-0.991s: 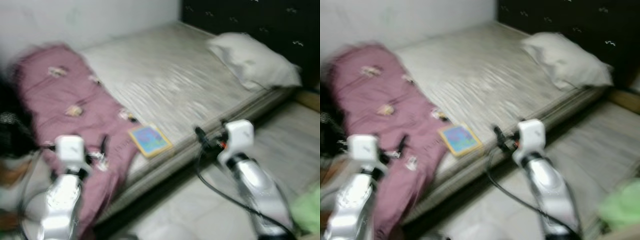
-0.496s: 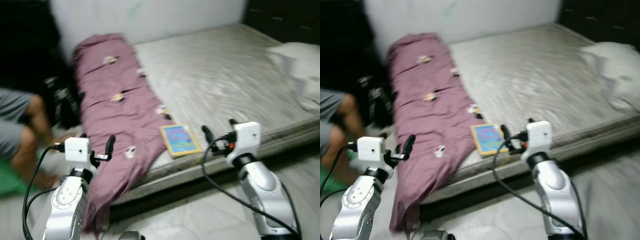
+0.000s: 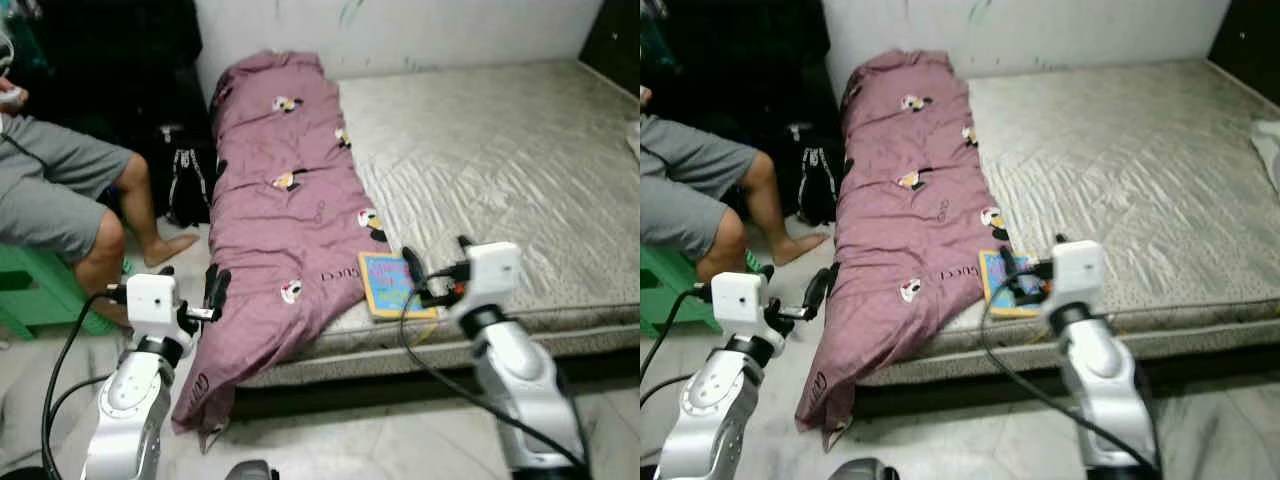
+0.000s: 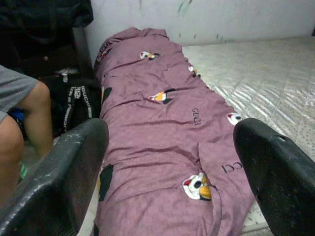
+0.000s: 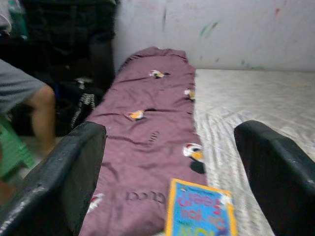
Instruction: Clean up the room
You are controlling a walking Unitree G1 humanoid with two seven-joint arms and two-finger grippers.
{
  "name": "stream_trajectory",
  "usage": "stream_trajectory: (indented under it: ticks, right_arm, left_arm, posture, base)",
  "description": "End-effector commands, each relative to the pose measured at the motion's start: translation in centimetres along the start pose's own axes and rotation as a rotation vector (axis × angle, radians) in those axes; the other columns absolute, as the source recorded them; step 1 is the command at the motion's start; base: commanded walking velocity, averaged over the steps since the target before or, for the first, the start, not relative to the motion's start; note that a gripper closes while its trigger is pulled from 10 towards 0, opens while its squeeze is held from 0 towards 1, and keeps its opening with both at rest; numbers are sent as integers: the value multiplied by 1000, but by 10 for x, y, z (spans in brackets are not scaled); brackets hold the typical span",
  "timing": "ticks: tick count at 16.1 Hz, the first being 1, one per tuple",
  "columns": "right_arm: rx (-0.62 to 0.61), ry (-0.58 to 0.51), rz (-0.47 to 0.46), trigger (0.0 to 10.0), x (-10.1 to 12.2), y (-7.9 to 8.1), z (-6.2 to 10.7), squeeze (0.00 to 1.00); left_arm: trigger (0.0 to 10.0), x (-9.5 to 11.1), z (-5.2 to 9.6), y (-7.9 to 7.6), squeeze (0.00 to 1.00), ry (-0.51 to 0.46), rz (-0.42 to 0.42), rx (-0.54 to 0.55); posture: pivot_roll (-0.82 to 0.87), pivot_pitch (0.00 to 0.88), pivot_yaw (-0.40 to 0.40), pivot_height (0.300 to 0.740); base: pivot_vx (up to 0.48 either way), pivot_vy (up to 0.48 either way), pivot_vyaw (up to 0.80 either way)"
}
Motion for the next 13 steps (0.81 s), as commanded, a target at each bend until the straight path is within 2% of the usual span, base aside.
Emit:
stream_trajectory:
  ticks: [1, 9, 10, 13]
  right_arm:
    - [-14, -8, 7, 10000, 2, -4, 0, 0]
    - [-16, -10, 22, 10000, 2, -4, 0, 0]
    - [-19, -10, 16, 10000, 2, -4, 0, 0]
    - [-25, -8, 5, 10000, 2, -5, 0, 0]
  left_arm:
    - [10000, 7, -1, 2, 0, -25, -14, -2]
    - [10000, 5, -2, 4, 0, -14, -17, 15]
    - [10000, 3, -3, 6, 0, -2, -37, 47]
    - [10000, 3, -2, 7, 0, -1, -27, 57]
  posture:
    - [-52, 0, 36, 740]
    - [-49, 0, 35, 740]
    - [-48, 0, 35, 740]
    - [-47, 0, 34, 740]
  base:
    - [458, 0, 0]
    - [454, 0, 0]
    - [0, 0, 0]
    - [0, 0, 0]
Point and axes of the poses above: a point about 5 cm out from each wrist's last joint towards the gripper, its own z axis pointing back from the gripper into the wrist, its own x axis along the axis of the wrist's last joint, y = z × x, the point moved 3 cm from there along -z, pointing out of the wrist towards the gripper, and after that the axes turned 3 degrees about -z, right-handed, at the moved point
